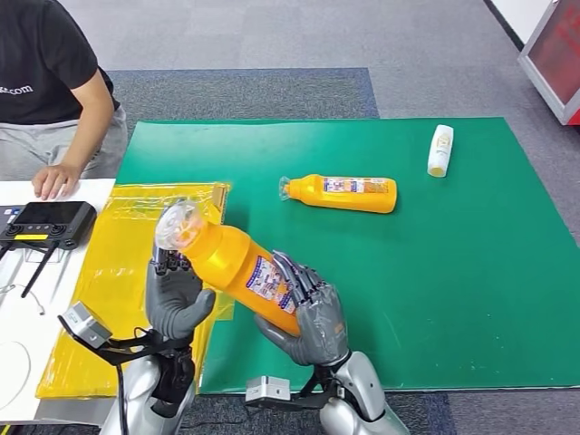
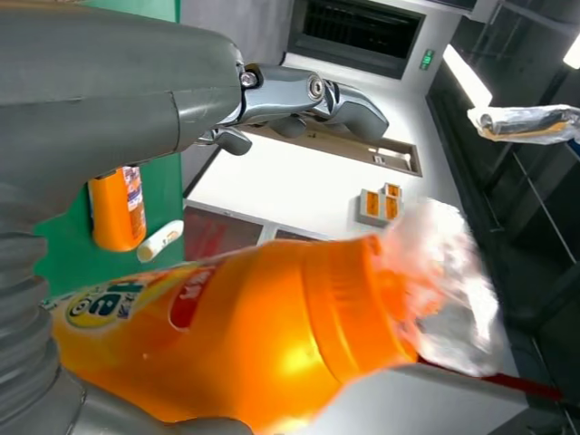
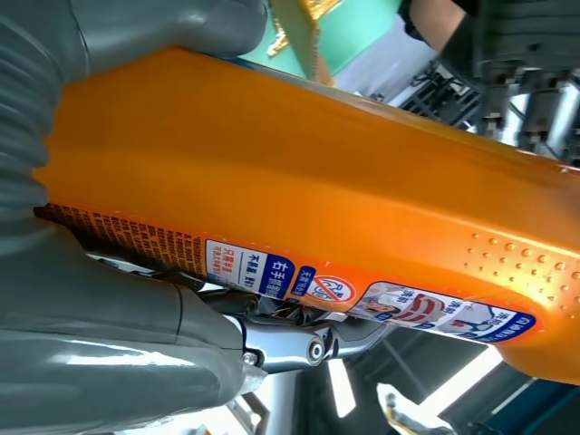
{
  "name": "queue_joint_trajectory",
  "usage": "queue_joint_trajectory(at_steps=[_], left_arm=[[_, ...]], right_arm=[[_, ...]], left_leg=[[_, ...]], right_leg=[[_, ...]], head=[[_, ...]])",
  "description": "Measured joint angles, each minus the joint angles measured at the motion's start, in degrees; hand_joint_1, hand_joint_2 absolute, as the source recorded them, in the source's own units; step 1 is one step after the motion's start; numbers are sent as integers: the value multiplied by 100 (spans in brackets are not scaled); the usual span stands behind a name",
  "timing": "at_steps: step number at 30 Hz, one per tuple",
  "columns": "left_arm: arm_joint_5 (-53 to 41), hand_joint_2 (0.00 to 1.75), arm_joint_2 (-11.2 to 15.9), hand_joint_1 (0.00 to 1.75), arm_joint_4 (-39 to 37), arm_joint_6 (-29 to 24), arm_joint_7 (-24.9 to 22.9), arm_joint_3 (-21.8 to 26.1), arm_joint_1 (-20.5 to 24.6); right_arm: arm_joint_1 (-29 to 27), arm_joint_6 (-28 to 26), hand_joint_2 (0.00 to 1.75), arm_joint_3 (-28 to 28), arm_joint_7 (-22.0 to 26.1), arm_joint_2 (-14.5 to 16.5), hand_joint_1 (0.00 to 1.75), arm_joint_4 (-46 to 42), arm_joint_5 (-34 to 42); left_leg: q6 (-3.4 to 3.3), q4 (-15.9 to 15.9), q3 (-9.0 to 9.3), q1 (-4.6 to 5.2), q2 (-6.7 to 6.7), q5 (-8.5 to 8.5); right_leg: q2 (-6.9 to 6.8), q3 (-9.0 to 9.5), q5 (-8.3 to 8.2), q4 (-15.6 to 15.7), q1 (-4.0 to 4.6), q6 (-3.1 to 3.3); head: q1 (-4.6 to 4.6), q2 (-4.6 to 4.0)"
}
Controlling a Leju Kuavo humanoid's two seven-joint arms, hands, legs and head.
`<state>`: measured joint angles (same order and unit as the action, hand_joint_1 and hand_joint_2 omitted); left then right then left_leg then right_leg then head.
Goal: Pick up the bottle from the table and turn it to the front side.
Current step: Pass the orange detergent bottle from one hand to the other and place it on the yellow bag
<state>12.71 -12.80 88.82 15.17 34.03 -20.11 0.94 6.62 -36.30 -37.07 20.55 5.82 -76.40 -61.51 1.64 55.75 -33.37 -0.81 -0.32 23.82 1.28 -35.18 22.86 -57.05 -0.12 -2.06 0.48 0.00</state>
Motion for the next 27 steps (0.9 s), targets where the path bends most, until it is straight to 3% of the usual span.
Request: queue_joint_trajectory(at_steps=[18,27], left_arm=[[125,175,-1,0,-145,60,-27,-4,138],[317,175,45,0,-163,574,-168,-198,198]], right_arm=[[258,-9,175,-316,-140,-27,175,-227,-57],[341,-57,175,-349,-164,-31,175,-97,-173]], left_leg=[[0,1,0,0,0,0],[0,2,0,0,0,0]], right_leg=[[0,-1,0,0,0,0],[0,0,0,0,0,0]], head=[[1,0],[2,0]])
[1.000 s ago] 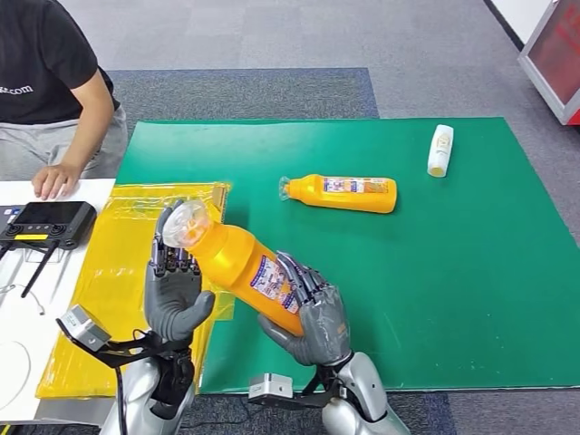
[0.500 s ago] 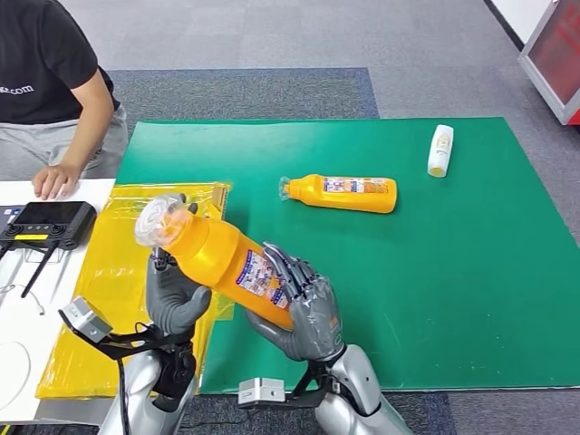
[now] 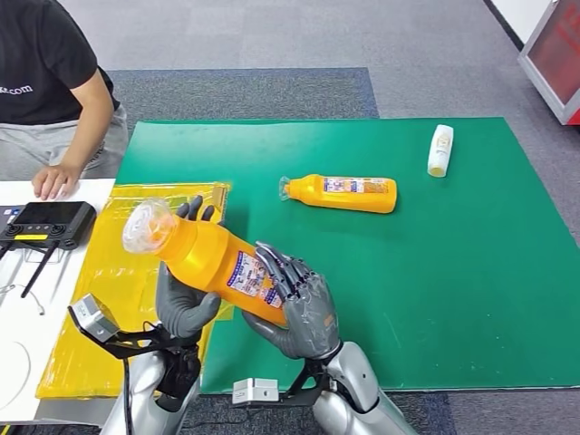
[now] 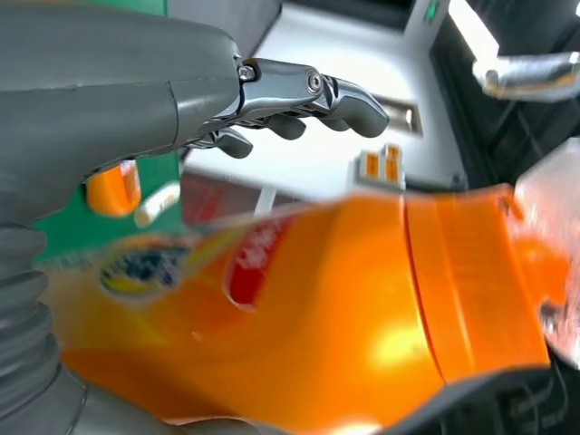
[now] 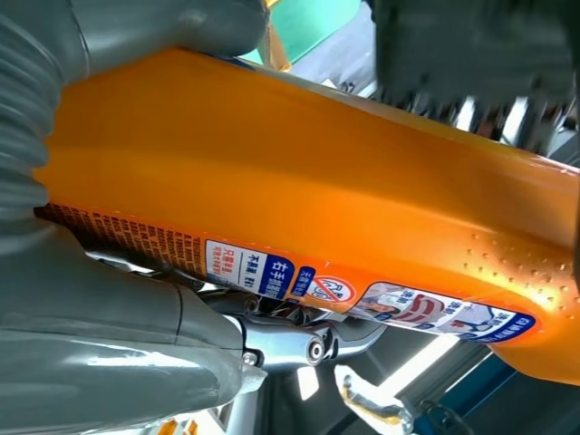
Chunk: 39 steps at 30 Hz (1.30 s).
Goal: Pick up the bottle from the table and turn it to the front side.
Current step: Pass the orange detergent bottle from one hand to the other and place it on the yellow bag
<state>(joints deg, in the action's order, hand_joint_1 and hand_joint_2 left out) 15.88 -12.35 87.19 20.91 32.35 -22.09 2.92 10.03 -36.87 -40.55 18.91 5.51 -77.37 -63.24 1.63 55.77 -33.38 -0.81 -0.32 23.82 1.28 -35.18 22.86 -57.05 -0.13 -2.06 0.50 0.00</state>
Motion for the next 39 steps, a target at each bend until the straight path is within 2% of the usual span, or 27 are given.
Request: queue_joint_trajectory(at_steps=[3,5,25,29,31,39], left_arm=[[404,175,34,0,0,421,-198,-98,23],[415,175,60,0,0,487,-199,-147,40],[299,175,157,0,-55,263,-435,-271,214],[182,175,193,168,-104,231,-440,-350,264],[68,175,221,175,-132,209,-422,-387,293],[-179,175,268,175,-183,143,-325,-493,355]], right_arm=[[-12,-33,175,-8,110,-1,175,84,46],[-33,-49,175,-8,185,-1,175,140,87],[-170,-62,175,63,565,1,175,220,225],[-180,-62,175,108,612,2,175,217,273],[-180,-62,175,134,627,2,175,216,297],[-184,-62,175,207,677,2,175,201,368]], left_leg=[[0,0,0,0,0,0],[0,0,0,0,0,0],[0,0,0,0,0,-1],[0,0,0,0,0,-1],[1,0,0,0,0,-1],[1,1,0,0,0,-1]], right_leg=[[0,-1,0,0,0,0],[0,-1,0,0,0,0],[0,-2,0,0,0,0],[0,-2,0,0,0,0],[0,-2,0,0,0,0],[0,-1,0,0,0,0]], head=[[-1,0],[-1,0],[-1,0],[-1,0],[-1,0],[0,0]])
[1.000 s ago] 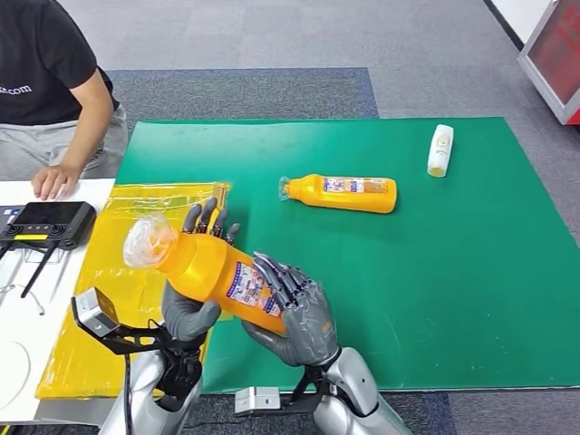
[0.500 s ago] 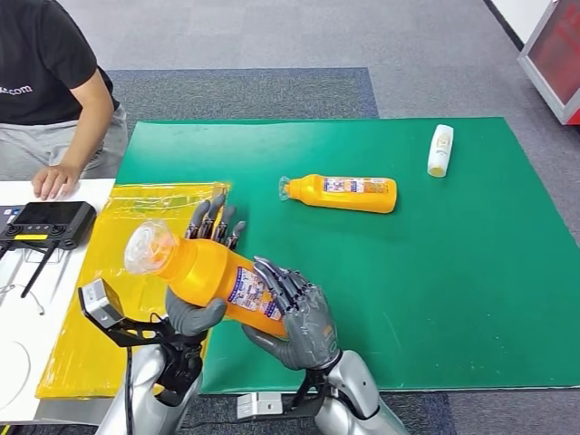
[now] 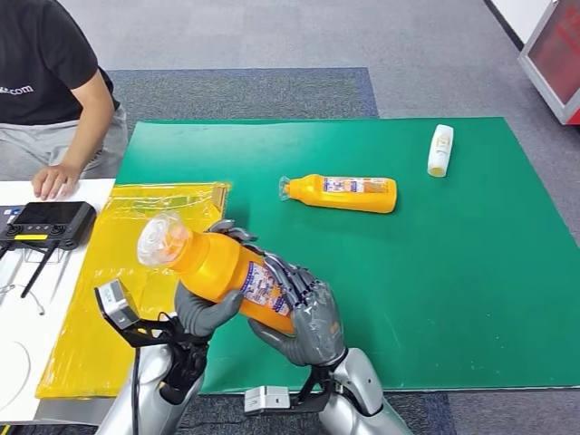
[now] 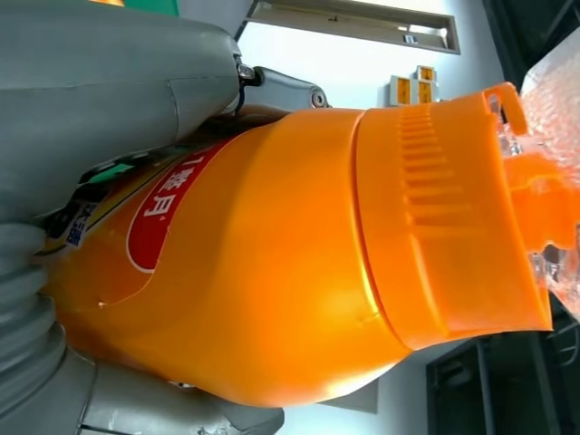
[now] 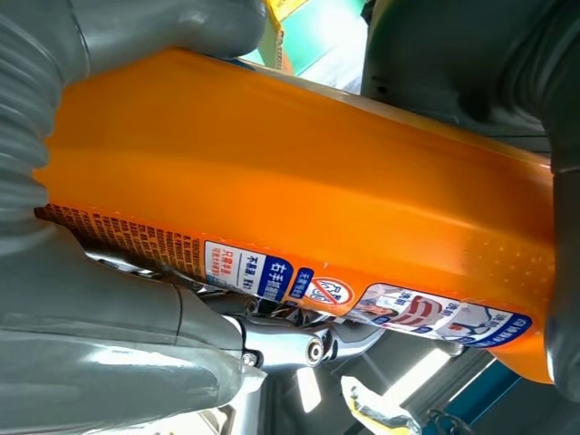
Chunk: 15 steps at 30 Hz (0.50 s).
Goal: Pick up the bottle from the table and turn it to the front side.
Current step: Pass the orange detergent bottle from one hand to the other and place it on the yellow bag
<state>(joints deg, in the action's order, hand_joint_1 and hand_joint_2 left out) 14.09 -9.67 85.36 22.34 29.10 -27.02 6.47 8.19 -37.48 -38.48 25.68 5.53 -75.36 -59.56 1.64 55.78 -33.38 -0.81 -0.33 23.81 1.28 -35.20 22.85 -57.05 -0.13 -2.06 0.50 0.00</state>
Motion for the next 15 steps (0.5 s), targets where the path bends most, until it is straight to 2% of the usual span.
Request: queue_joint_trajectory(at_steps=[10,15], left_arm=[[-408,175,44,175,-10,-196,133,-45,104],[-499,175,62,175,-10,-277,168,-59,110]], right_arm=[[-33,0,175,24,39,0,175,-1,-12],[-33,0,175,25,38,0,158,-1,-1]], left_leg=[[0,0,-1,0,0,0],[0,0,-1,0,0,0]], right_leg=[[0,0,0,0,0,0],[0,0,0,0,0,0]], head=[[-1,0],[-2,0]])
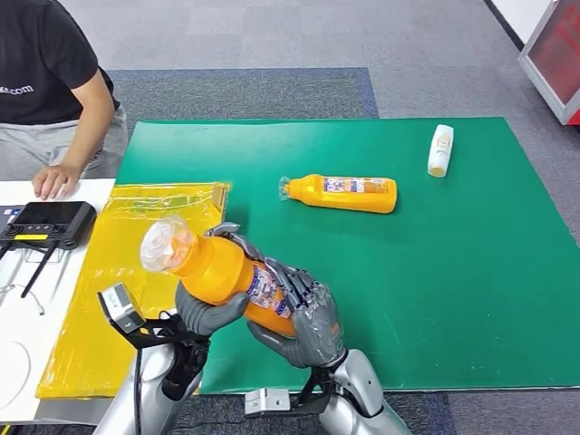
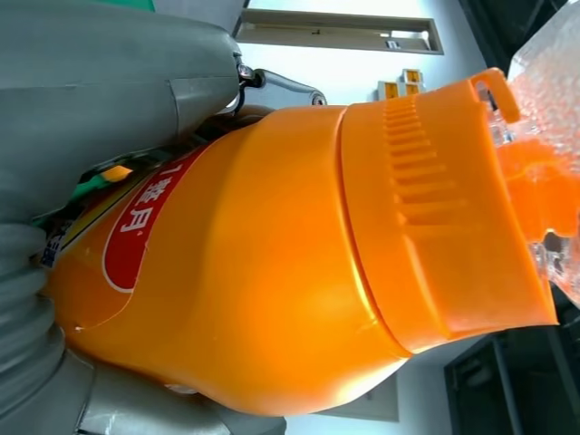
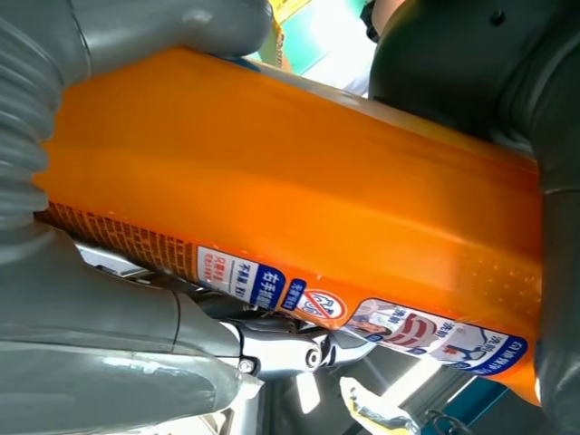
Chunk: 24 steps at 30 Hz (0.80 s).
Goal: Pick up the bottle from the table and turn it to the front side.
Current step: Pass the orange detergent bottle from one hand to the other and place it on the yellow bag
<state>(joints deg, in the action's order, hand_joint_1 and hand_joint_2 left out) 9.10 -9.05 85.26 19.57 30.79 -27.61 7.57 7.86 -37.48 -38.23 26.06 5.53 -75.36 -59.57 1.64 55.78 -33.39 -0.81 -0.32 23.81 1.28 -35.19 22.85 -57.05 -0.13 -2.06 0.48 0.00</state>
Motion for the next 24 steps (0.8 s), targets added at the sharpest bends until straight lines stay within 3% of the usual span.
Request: queue_joint_trajectory(at_steps=[1,2,4,5,8,11,17,24], left_arm=[[-37,175,4,175,0,-41,9,-5,0],[-82,175,9,175,0,-88,17,-9,0],[-179,175,15,175,1,-183,25,-16,0],[-222,175,17,175,2,-222,25,-20,0],[-344,175,22,175,3,-326,43,-30,0],[-547,175,48,175,4,-519,83,-15,-5],[-1039,175,149,175,4,-1066,108,93,-40],[-1319,175,228,175,4,-1352,116,194,-107]], right_arm=[[0,0,175,2,-3,0,159,0,7],[0,0,175,4,-7,0,148,1,15],[-5,0,175,10,-17,0,114,2,34],[-9,0,175,15,-21,0,78,2,41],[-23,0,175,39,-22,1,13,2,16],[-32,0,175,50,-12,4,0,4,13],[-39,0,175,47,34,16,0,7,34],[-64,0,175,46,21,20,0,7,23]], left_leg=[[0,0,0,0,0,0],[0,0,0,0,0,0],[0,0,0,0,0,0],[0,0,-1,0,0,0],[0,0,-1,0,0,0],[0,0,-1,0,0,0],[1,0,-1,-1,0,-2],[0,0,-2,0,1,-2]], right_leg=[[0,0,0,0,0,0],[0,0,0,0,0,0],[0,0,0,0,0,0],[0,0,0,0,0,0],[0,0,0,0,0,0],[0,0,0,-1,0,0],[-1,-2,0,-2,1,0],[-1,-1,0,-2,0,0]], head=[[1,0],[1,0],[2,0],[2,0],[1,0],[1,0],[0,0],[2,0]])
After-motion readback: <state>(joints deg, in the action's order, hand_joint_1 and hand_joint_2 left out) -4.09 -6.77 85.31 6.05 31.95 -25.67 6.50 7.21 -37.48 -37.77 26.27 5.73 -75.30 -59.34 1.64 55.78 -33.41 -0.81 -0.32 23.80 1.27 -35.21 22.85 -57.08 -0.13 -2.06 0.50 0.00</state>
